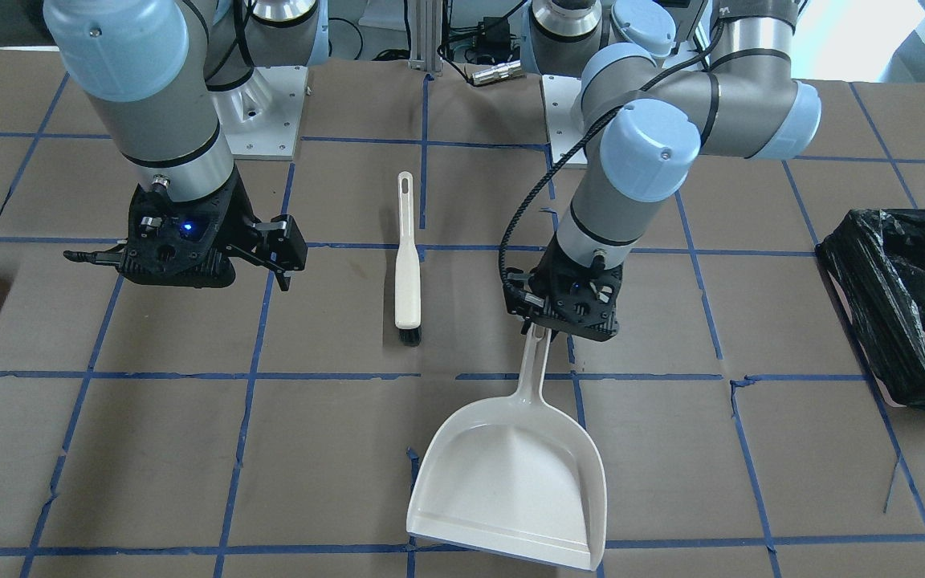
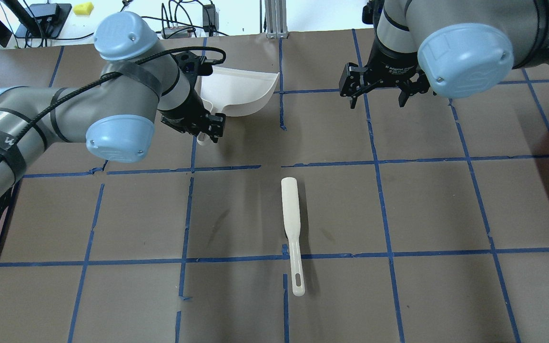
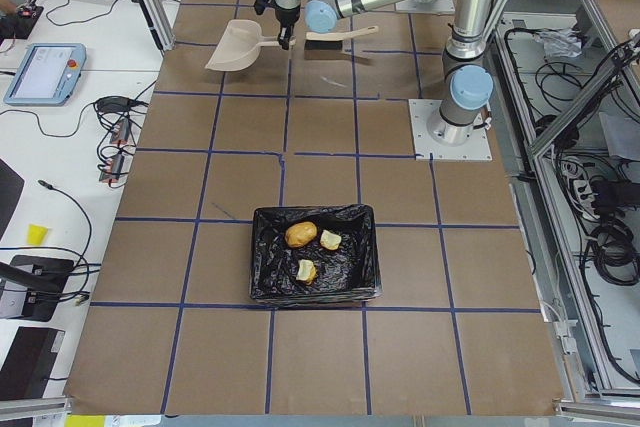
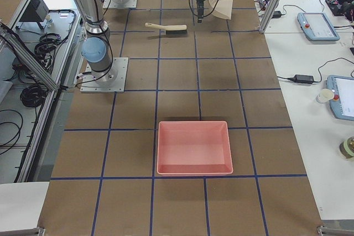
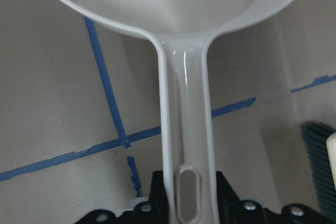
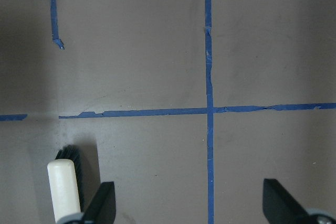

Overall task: Sweep and dump trash in nearest bin
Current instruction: 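Carry the empty dustpan back to the table center with the left gripper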

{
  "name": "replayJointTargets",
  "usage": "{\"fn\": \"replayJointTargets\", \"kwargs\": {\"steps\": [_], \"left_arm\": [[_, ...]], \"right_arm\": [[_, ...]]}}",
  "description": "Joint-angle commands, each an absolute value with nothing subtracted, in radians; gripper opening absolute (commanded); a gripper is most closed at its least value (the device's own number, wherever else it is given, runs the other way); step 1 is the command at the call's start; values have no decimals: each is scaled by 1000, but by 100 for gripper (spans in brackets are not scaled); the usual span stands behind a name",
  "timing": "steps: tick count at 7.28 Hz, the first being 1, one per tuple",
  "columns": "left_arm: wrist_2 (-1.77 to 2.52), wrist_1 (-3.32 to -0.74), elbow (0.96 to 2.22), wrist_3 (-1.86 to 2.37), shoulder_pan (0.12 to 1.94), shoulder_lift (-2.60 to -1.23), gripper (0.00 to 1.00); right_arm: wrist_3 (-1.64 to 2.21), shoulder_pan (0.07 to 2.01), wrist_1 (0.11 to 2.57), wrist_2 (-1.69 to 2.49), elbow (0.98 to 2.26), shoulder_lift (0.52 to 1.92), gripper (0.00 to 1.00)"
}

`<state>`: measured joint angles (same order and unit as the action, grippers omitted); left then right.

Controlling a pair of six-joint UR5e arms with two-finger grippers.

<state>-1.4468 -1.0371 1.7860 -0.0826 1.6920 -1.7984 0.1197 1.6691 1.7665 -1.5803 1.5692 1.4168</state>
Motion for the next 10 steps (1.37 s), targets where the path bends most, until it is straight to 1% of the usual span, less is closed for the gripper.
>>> {"fn": "replayJointTargets", "kwargs": {"steps": [1,3,7,10], "left_arm": [[-1445,-1013,1772,-9,1767,-1847,1],[-1448,-921,1773,69,1850,-1896,1],[-1445,-852,1772,127,1874,-1945,2],[-1445,-845,1772,167,1897,-1947,2]], "right_arm": [[120,1670,1766,-1580,1569,1417,100],[120,1678,1766,-1580,1571,1424,100],[120,1678,1766,-1582,1572,1424,100],[120,1677,1766,-1582,1577,1424,100]]}}
